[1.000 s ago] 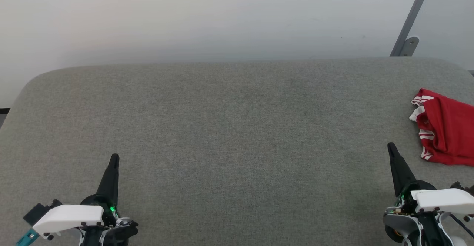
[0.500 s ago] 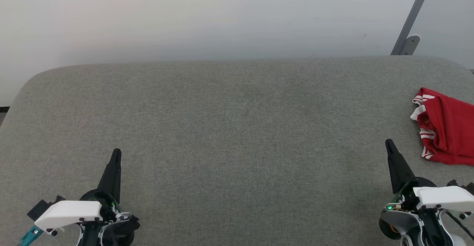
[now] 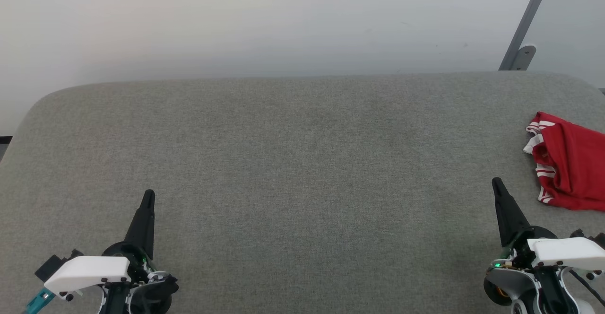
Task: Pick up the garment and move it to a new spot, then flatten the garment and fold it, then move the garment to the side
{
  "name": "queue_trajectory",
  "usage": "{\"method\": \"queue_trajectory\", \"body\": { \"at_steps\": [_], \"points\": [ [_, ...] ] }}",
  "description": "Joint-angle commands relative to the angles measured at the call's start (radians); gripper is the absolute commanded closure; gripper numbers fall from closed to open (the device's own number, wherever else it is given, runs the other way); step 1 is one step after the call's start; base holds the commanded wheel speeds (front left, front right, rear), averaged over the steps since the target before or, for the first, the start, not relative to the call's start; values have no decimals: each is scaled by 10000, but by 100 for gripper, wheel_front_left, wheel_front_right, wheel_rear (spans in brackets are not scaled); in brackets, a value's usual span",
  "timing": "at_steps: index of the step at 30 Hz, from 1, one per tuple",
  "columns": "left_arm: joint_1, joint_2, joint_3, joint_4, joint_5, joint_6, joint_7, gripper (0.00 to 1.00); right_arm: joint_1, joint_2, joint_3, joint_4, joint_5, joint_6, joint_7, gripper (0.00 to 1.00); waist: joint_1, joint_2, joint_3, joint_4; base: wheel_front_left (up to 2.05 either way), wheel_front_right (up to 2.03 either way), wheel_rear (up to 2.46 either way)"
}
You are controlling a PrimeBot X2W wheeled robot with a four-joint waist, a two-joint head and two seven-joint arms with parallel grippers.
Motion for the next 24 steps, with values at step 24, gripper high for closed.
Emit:
{"method": "queue_trajectory", "body": {
  "at_steps": [24],
  "points": [
    [-124,-5,32,3,-15,-53,30,100,-43,16,-2,20,36,-3,15,100,-1,-1,0,0,0,0,0]
  ]
}}
